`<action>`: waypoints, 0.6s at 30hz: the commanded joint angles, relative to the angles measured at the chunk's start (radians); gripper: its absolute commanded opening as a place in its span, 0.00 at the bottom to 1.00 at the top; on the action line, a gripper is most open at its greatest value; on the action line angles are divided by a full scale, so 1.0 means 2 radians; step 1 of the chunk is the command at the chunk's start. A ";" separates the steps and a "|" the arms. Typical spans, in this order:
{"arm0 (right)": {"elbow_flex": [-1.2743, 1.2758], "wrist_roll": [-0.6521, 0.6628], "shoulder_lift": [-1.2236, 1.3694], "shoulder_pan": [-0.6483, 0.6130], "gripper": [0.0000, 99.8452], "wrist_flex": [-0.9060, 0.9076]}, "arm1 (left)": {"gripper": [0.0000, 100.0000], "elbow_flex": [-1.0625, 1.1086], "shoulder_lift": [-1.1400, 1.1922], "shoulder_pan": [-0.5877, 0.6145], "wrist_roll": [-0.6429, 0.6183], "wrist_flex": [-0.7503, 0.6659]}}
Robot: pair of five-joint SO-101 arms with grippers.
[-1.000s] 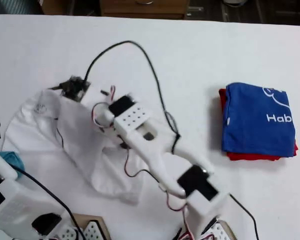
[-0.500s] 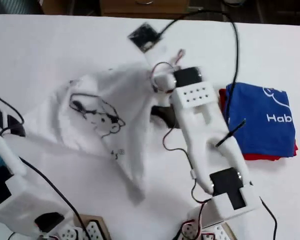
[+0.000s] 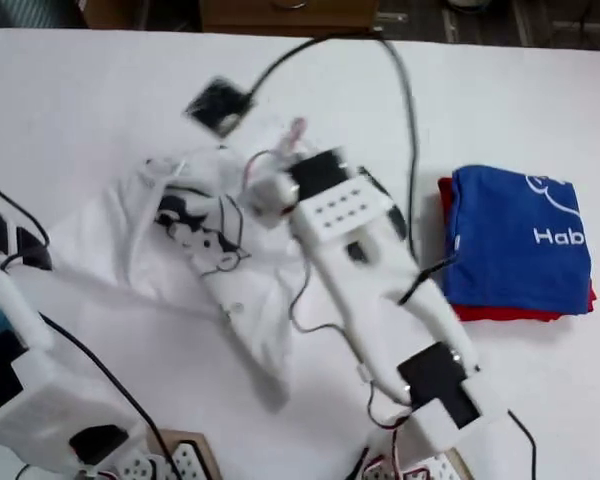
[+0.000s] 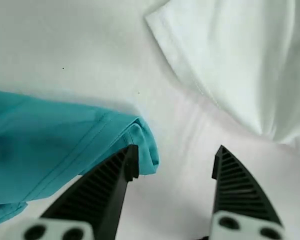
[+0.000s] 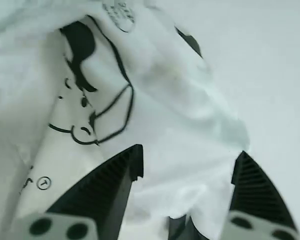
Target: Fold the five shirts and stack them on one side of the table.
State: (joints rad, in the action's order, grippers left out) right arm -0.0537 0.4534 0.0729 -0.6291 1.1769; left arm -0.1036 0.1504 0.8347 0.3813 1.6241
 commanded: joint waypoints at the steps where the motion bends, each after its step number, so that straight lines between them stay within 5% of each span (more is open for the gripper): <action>1: -0.021 0.000 0.039 -0.021 0.29 -0.018 | 0.26 -0.002 -0.003 -0.004 0.001 -0.002; 7: -0.035 0.000 0.139 0.000 0.29 -0.049 | 0.26 -0.001 -0.003 -0.014 -0.002 0.008; 18: -0.126 0.000 0.092 0.142 0.29 0.060 | 0.26 0.002 0.005 -0.228 -0.002 -0.017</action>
State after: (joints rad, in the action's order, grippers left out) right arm -0.2501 0.4534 0.3506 -0.4143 1.2505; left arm -0.1020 0.1565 0.4803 0.3813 1.6395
